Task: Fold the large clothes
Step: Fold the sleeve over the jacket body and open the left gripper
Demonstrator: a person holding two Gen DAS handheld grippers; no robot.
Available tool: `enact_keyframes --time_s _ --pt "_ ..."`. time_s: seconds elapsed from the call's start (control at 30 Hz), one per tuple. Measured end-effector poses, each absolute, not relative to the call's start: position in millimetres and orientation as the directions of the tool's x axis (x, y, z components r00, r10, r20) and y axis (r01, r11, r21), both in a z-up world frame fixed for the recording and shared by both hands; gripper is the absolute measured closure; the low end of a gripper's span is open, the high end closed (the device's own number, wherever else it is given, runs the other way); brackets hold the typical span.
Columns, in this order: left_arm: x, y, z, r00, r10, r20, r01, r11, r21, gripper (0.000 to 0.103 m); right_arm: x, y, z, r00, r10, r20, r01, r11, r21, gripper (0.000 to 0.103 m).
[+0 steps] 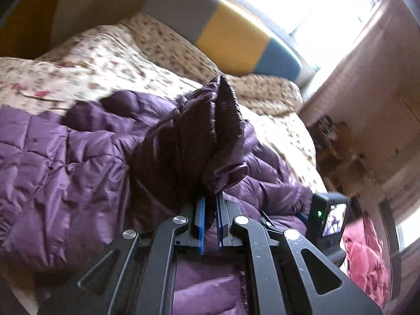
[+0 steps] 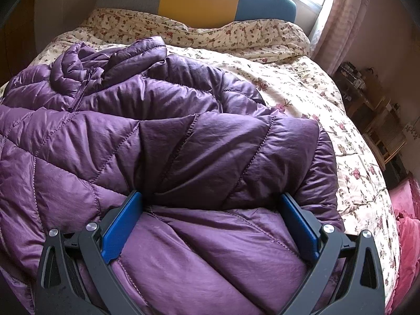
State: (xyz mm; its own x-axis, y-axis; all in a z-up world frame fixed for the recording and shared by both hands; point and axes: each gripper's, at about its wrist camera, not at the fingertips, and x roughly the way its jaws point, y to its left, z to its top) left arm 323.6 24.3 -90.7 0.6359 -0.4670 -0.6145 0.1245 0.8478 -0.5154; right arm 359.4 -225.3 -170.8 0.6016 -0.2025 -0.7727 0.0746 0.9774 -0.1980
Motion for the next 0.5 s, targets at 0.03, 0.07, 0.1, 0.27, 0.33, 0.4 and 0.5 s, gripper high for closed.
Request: enact_keyframes --time_s 0.03,0.07,0.1,0.27,0.33,0.4,0.5 --pt "326 17 -94 0.624 -0.481 -0.616 0.138 0.844 -0.518 0.096 360 -226 -171 0.602 -0.202 -0.773 0.075 0.977 -0.198 0.002" --pt "326 14 -97 0.615 -0.483 -0.623 0.137 0.844 -0.519 0.096 360 -226 -171 0.601 -0.202 -0.773 0.075 0.978 -0.197 0.002" --pt "327 13 -101 0.610 -0.493 -0.621 0.139 0.837 -0.529 0.096 360 -225 -171 0.601 -0.202 -0.773 0.075 0.977 -0.198 0.002" --pt "330 13 -115 0.573 -0.522 -0.632 0.143 0.823 -0.550 0.072 360 -226 -171 0.602 -0.207 -0.771 0.075 0.976 -0.204 0.002" --pt "326 12 -115 0.576 -0.530 -0.622 0.150 0.817 -0.557 0.061 360 -225 -171 0.602 -0.212 -0.770 0.075 0.975 -0.210 0.002" --pt "323 11 -115 0.576 -0.533 -0.620 0.157 0.817 -0.555 0.061 360 -224 -171 0.600 -0.218 -0.770 0.074 0.973 -0.218 0.002" --pt "314 13 -109 0.582 -0.533 -0.614 0.178 0.820 -0.544 0.061 359 -222 -170 0.596 -0.224 -0.771 0.073 0.971 -0.226 0.002"
